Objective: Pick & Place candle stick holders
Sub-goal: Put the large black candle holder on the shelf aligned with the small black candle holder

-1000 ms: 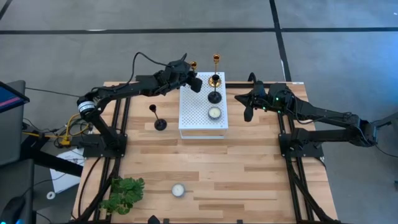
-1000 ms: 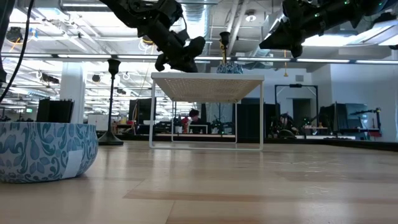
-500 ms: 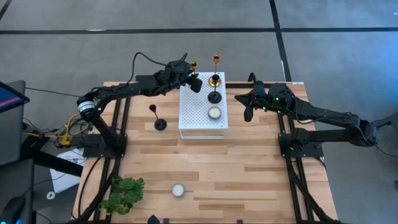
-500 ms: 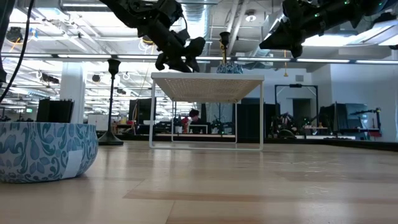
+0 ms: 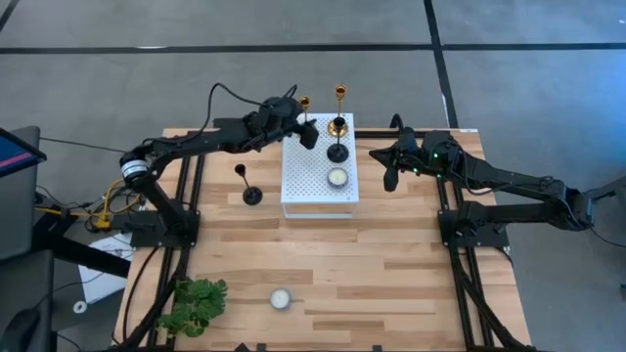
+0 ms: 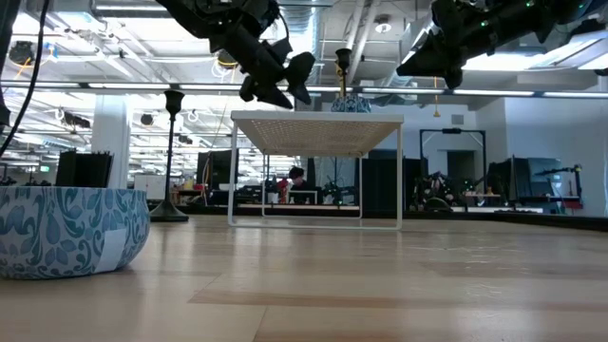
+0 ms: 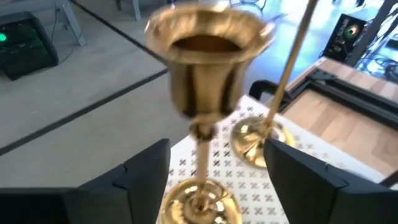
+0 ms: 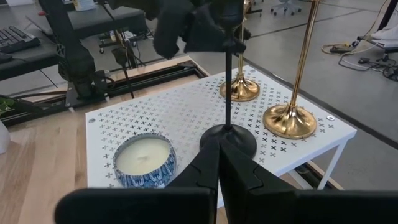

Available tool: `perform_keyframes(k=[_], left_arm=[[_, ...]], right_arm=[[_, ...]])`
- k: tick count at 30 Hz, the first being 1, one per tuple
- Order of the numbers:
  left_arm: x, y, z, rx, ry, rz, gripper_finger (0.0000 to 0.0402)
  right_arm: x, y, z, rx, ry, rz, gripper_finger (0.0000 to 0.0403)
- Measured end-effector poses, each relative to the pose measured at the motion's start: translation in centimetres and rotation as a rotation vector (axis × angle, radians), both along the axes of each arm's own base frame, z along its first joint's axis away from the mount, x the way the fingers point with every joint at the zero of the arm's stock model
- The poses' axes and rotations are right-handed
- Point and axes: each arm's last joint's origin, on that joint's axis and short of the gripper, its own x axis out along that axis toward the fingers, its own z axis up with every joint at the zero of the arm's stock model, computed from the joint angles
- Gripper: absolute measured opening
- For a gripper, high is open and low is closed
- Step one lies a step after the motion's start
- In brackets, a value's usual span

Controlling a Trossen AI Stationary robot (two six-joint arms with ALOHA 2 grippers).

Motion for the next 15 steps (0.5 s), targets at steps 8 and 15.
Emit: perform_keyframes(k=[8, 15], left_arm=[[-1.8, -1.7, 2.8, 0.042, -0.075, -0.027, 0.0267], [-4.1, -4.1, 5.4, 0.071, -0.143, -0.068, 0.0267]], right_arm=[[0.0, 0.0, 0.0, 0.000, 0.000, 0.000, 0.0000], [0.0, 0.0, 0.0, 0.000, 0.000, 0.000, 0.0000]])
